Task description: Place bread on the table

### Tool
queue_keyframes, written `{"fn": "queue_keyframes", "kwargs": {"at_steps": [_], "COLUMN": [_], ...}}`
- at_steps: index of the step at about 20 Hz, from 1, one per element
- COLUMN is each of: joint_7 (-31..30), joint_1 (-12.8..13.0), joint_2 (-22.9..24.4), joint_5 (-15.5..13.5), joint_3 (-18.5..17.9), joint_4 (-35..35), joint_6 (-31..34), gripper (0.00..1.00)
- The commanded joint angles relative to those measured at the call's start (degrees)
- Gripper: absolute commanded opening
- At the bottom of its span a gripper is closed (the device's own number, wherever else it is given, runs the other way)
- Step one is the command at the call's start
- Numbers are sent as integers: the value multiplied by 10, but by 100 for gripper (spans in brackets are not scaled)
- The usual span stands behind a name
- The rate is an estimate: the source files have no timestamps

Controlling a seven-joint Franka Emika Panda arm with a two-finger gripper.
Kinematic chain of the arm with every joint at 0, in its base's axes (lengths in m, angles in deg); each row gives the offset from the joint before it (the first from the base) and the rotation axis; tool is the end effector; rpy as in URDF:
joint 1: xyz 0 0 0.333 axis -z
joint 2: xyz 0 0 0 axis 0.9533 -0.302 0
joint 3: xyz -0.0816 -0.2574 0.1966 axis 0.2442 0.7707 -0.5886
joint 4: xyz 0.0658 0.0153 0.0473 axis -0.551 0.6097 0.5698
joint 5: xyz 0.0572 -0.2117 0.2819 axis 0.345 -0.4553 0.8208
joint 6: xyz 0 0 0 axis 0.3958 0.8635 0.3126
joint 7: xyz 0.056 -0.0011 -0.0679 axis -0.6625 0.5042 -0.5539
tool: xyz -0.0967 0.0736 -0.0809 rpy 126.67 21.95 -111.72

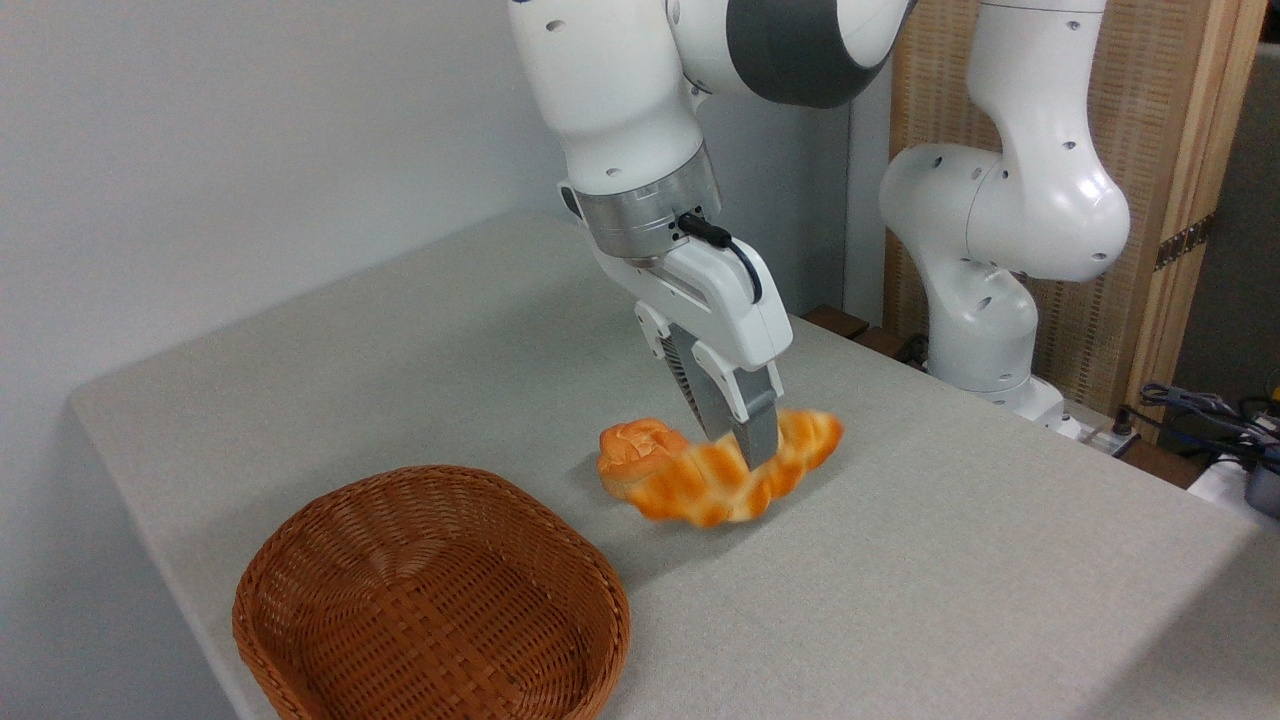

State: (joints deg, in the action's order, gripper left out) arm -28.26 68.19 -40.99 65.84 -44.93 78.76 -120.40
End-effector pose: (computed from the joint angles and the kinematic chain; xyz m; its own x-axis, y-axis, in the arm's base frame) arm 0.4186 0.0437 0.4932 0.5738 -0.8007 -0.1722 -0.7955 -0.5949 0.1153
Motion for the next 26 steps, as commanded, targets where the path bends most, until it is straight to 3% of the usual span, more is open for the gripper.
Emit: {"fn": "queue_keyframes", "kwargs": {"at_steps": [1, 7, 11, 18, 26], "joint_7": [-12, -37, -123, -147, -194], "joint_1": [5, 6, 9, 11, 11], "joint_2": [5, 6, -24, -98, -108], "joint_5": [1, -5, -66, -77, -85], "joint_3": [-4, 2, 15, 16, 19], "joint_4": [-2, -33, -122, -260, -283], "joint_6": [14, 14, 15, 17, 21], "gripper": [100, 100, 100, 100, 100]}}
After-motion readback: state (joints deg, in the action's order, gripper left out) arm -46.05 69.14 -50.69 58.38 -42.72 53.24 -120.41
